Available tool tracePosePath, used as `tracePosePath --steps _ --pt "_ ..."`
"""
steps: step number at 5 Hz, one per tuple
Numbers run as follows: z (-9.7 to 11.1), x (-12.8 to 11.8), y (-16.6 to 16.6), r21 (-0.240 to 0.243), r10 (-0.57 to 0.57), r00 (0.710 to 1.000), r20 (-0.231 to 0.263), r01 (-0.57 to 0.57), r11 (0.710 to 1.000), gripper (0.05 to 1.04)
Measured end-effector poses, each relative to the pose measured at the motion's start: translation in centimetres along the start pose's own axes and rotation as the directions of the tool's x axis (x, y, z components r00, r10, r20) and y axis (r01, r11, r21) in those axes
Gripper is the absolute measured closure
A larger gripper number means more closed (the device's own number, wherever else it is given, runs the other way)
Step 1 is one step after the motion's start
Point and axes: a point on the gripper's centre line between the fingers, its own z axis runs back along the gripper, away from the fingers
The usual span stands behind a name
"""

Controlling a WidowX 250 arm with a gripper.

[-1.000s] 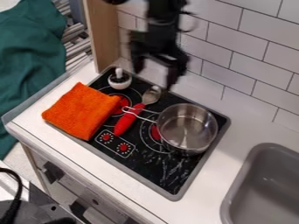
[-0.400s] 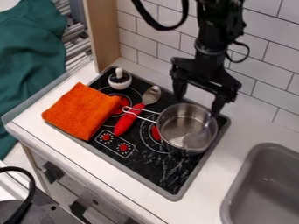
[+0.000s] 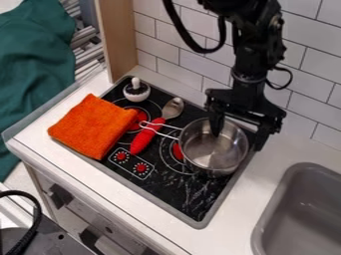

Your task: Take the silver pot and put it on top of the orange cloth

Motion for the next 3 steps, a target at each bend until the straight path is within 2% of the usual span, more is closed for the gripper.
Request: tracePosePath --steps 1,3 --pt "-1.0 0.0 -0.3 -0.010 -0.014 1.000 -0.020 0.014 1.000 0.075" --pt "-3.0 0.0 -0.2 0.005 -0.029 0.996 -0.079 0.030 1.000 0.075"
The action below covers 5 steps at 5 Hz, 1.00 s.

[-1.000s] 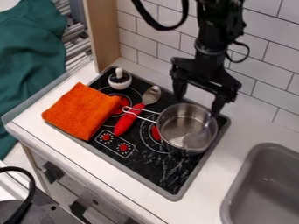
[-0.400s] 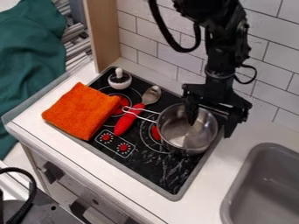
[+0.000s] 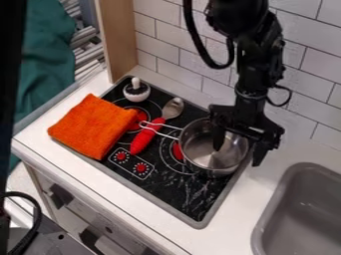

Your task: Take the silver pot and put it on top of the orange cloth

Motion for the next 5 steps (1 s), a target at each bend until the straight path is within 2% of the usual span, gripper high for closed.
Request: tracePosePath --steps 1,2,4,5 --pt "-0.28 0.24 0.03 0.004 0.003 1.000 0.017 -0.003 1.000 0.075" --pt "-0.51 0.36 0.19 0.010 0.013 0.999 0.036 -0.014 1.000 0.127" --pt "-0.93 0.31 0.06 0.026 -0.028 0.997 0.073 0.026 0.999 0.725" --pt "-0.96 0.10 0.03 0.071 -0.085 0.991 0.107 0.078 0.994 0.934"
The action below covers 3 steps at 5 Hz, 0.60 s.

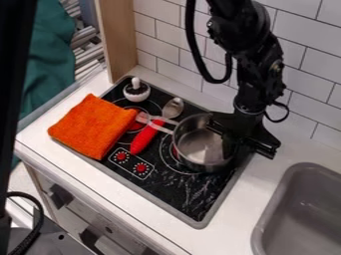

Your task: Take the silver pot and put it on top of the orange cloth

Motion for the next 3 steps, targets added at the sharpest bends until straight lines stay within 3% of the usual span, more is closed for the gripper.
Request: tracePosePath --steps 1,2,3 --pt "1.0 0.6 -0.3 0.020 -0.060 0.997 0.054 0.059 0.998 1.019" --pt "2.5 1.3 -0.8 0.042 -0.088 0.994 0.068 0.085 0.995 1.023" --pt "6.0 2.2 -0.4 0.073 -0.034 0.995 0.089 0.028 0.997 1.023"
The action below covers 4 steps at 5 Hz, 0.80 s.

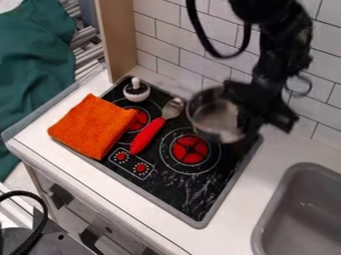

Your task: Take the silver pot and put it on top of the orange cloth

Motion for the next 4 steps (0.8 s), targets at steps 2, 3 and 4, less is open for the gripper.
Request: tracePosePath --steps 2,3,4 --pt "2.9 -3.9 6.7 0.044 0.332 0.940 -0.078 -0.329 0.943 1.023" --pt "1.4 -6.4 11.0 0.052 0.412 0.907 -0.085 -0.409 0.911 1.023" --pt "0.2 -7.6 14.3 0.064 0.452 0.891 -0.041 -0.449 0.891 1.023"
